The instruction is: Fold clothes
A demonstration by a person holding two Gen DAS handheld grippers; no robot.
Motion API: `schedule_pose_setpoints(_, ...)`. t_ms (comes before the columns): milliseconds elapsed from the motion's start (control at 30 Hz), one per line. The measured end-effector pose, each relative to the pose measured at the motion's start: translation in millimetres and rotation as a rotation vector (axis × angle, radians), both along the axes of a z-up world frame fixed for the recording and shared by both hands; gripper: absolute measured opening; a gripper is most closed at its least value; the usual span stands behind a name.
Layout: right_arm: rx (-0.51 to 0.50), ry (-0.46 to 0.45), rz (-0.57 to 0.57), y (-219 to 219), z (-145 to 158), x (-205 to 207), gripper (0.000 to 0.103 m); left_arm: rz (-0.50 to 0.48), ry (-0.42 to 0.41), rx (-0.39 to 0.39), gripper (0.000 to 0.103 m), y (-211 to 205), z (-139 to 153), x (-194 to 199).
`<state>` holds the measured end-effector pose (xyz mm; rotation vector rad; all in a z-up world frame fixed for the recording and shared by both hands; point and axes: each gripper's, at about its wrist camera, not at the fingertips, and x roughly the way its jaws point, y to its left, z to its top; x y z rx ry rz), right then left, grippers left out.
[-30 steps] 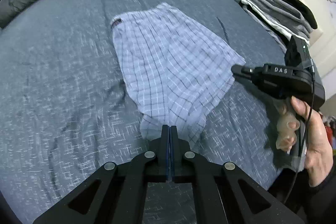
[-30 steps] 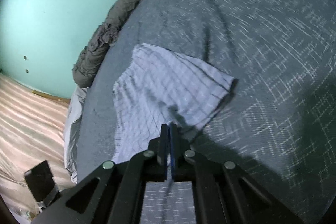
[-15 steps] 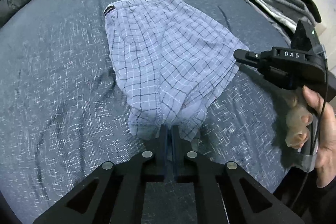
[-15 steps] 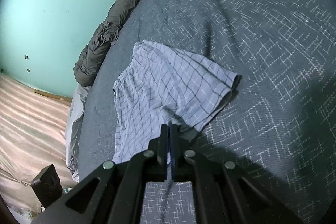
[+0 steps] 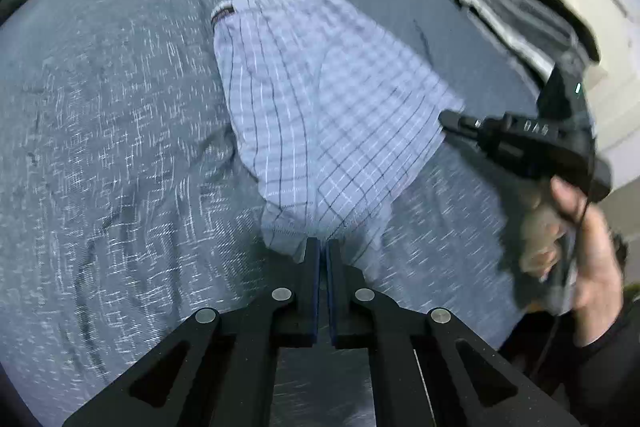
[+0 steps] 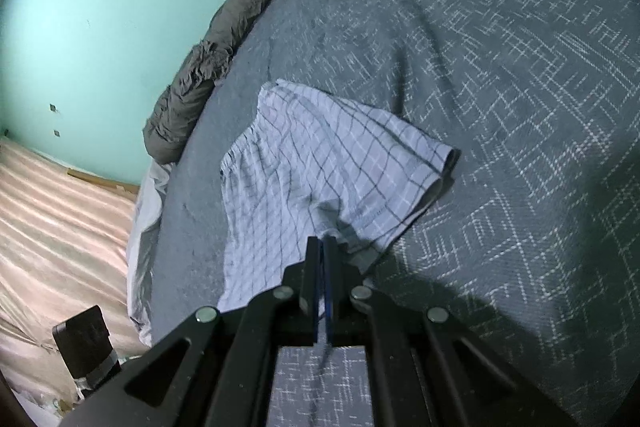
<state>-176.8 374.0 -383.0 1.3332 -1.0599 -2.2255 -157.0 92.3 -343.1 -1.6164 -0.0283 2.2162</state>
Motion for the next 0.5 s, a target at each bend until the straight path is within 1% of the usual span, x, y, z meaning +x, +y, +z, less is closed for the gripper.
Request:
schedule_pose_setpoints(67, 0.029, -0.025, 0.018, -3, -4, -1, 0.001, -0.005, -0.011, 0.004, 0.004, 2, -3, 1)
schedule_pose_setpoints(167, 0.053, -0.055, 0.017, -1, -6, 0, 0.003, 0.011, 0.005, 0.014, 0.004, 1, 3, 2)
schedule_pose_setpoints(267, 0.043, -0.039, -0.016, 9, 1, 3, 0.004, 0.033, 0.027, 0.027, 0.004, -3, 9, 2)
schedule_pose_setpoints(367, 0.045, 0.006, -0.070, 25, 12, 4, 0.004, 0.058, 0.038, 0.031, 0.007, -6, 11, -1)
schedule_pose_setpoints(433, 0.034, 0.023, -0.108, 35, 12, 2, 0.010, 0.074, 0.045, 0.033, 0.016, -9, 13, -3)
schedule_pose_setpoints(500, 0.033, -0.002, -0.132, 38, 7, -1, 0.029, 0.091, 0.053, 0.036, 0.016, -11, 14, -5)
